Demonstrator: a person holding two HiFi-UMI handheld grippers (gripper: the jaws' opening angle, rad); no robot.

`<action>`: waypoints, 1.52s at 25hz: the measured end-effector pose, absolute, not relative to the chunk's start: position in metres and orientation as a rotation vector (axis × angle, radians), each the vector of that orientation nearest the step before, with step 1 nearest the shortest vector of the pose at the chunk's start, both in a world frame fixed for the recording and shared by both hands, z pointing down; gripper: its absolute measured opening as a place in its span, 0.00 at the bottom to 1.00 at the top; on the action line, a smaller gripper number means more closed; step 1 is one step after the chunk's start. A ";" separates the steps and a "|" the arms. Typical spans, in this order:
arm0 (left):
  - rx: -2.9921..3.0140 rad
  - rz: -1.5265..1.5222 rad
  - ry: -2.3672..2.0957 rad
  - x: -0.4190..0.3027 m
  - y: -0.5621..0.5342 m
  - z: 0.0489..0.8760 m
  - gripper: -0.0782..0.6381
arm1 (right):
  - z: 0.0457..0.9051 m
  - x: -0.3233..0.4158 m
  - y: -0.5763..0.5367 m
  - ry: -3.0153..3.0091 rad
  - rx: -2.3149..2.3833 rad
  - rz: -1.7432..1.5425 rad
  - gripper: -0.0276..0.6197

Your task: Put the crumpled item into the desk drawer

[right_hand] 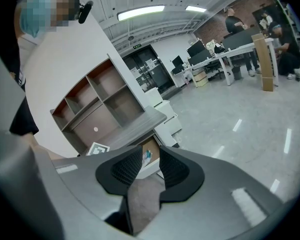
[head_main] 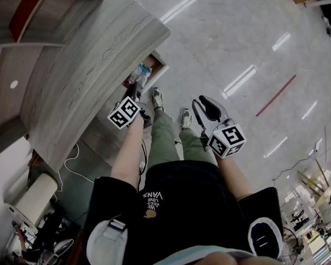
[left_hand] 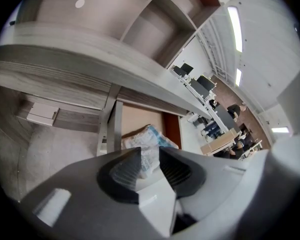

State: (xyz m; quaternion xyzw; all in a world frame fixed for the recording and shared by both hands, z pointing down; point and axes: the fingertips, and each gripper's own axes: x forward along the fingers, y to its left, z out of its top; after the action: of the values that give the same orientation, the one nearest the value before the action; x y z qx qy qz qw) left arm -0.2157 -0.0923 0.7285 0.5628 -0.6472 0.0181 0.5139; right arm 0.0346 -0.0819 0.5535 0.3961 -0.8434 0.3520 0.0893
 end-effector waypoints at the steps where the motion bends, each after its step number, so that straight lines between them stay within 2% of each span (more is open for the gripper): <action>1: 1.355 0.042 -1.558 -0.216 -0.093 0.728 0.27 | 0.553 0.034 -0.082 -2.511 1.176 1.046 0.17; 11: 1.447 0.032 -1.637 -0.224 -0.096 0.699 0.27 | 0.541 0.032 -0.083 -2.539 1.157 1.012 0.17; 15: 1.516 0.043 -1.654 -0.222 -0.096 0.683 0.18 | 0.535 0.030 -0.084 -2.559 1.135 0.995 0.17; 29: 1.650 -0.045 -1.703 -0.220 -0.076 0.616 0.18 | 0.507 0.018 -0.079 -2.640 1.031 0.833 0.16; 31: 1.671 -0.067 -1.714 -0.218 -0.074 0.602 0.18 | 0.501 0.018 -0.078 -2.657 1.025 0.804 0.06; 38: 1.762 -0.128 -1.728 -0.206 -0.062 0.558 0.18 | 0.482 0.015 -0.071 -2.708 0.972 0.747 0.05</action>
State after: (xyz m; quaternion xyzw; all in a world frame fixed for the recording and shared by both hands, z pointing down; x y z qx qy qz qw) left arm -0.2062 -0.0625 0.5575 0.6735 -0.6603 -0.0490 0.3288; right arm 0.0146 -0.0711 0.4825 0.3257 -0.9077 0.2506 0.0845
